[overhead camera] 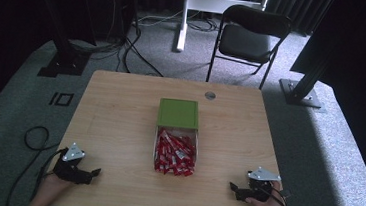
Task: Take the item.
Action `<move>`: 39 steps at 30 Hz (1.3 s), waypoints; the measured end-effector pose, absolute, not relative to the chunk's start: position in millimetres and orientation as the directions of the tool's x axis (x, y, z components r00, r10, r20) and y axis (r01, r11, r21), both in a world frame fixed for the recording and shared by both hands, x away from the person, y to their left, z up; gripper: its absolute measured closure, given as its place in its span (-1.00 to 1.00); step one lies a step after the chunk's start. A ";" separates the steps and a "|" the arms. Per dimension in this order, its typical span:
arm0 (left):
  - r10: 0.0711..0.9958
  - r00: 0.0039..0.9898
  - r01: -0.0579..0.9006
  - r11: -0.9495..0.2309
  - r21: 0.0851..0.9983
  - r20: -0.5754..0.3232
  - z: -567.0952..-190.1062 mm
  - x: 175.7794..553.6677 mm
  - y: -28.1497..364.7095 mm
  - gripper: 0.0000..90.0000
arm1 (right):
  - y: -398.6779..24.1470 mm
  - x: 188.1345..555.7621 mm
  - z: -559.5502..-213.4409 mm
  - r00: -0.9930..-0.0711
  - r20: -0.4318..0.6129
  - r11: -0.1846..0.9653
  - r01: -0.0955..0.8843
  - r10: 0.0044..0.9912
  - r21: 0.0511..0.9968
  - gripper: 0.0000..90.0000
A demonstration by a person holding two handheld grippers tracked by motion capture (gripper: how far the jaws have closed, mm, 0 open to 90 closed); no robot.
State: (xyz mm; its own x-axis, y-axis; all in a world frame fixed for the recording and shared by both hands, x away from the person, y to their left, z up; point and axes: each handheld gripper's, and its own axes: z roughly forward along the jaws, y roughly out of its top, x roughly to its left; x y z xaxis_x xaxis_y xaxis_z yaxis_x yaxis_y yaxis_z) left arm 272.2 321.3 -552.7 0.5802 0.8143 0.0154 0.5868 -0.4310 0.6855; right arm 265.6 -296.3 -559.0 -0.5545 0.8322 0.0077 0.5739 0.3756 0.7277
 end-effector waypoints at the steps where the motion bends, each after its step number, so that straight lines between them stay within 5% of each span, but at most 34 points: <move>1: 0.814 0.580 0.587 -0.431 0.686 0.015 -552.7 272.2 321.3 -0.97 | -296.3 265.6 -559.0 -0.554 0.007 0.376 0.574 0.832 0.728 -0.75; 39: 0.814 0.580 0.587 -0.431 0.685 0.015 -552.6 272.3 321.3 -0.97 | -278.9 282.4 -534.4 -0.515 0.015 0.326 0.563 0.857 0.759 -0.68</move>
